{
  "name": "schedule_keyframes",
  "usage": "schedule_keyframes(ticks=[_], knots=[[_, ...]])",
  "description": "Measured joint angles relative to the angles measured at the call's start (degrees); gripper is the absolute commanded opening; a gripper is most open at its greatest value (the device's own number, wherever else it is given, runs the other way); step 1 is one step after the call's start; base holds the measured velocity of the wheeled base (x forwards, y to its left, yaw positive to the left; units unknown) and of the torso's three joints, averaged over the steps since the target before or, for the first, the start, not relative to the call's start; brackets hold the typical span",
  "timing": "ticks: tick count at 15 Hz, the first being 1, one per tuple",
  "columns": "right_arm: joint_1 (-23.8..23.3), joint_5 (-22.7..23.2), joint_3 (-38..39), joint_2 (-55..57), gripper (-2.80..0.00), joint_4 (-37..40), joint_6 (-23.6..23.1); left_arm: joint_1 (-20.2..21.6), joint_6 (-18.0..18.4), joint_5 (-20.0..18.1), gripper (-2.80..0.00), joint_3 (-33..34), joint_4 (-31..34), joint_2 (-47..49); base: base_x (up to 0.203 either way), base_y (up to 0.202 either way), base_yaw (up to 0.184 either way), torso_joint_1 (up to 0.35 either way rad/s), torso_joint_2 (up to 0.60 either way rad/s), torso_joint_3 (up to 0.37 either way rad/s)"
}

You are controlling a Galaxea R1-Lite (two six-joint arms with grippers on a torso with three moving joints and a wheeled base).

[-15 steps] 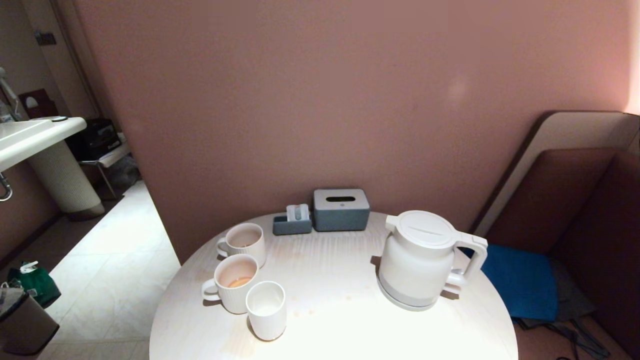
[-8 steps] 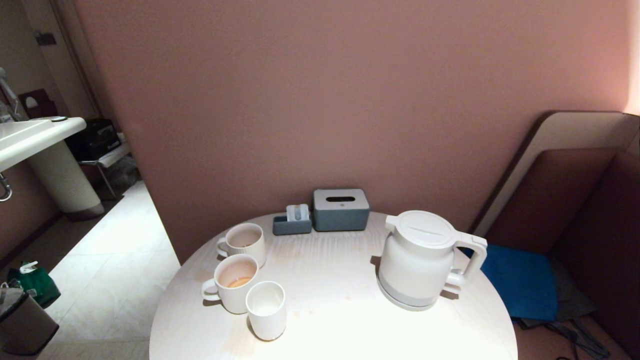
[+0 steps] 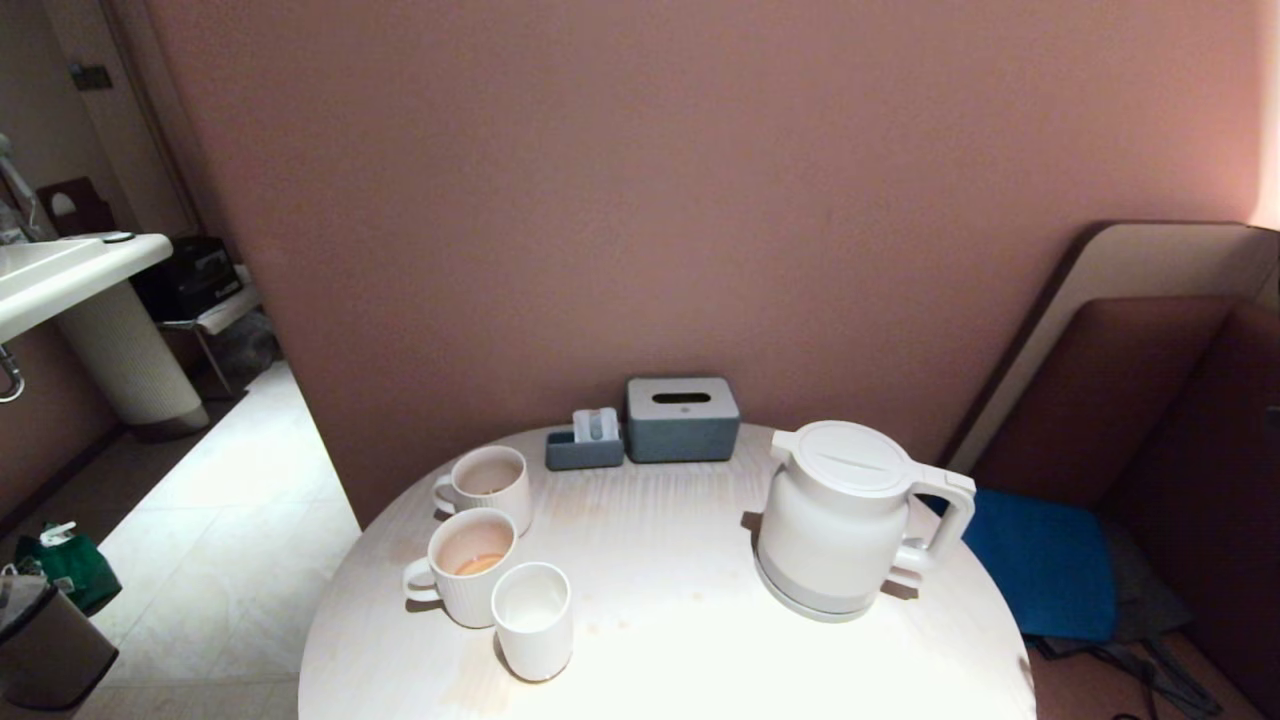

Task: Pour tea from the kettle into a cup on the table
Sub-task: Pick up the kettle

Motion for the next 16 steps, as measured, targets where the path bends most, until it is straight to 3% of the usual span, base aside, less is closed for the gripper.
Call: schedule_keyframes(ticks=[6,8,11,16], knots=[[1.37,0.55,5.95,17.84,-2.8,9.08,3.09,0.0,-0.02,-0.06,-2.8,0.0,0.01,0.0,0.0,0.0,0.0,0.0,0.0,0.0],[3.73,0.7,12.15,20.65,-2.8,5.81,4.55,0.0,0.0,-0.01,-2.8,0.0,0.04,0.0,0.0,0.0,0.0,0.0,0.0,0.0],[7.73,0.3,25.26,22.82,-2.8,-9.74,5.84,0.0,0.0,-0.01,-2.8,0.0,0.01,0.0,0.0,0.0,0.0,0.0,0.0,0.0],[10.45,-1.02,39.81,29.62,-2.8,-49.98,5.22,-0.01,0.01,-0.01,-2.8,0.0,0.01,0.0,0.0,0.0,0.0,0.0,0.0,0.0]])
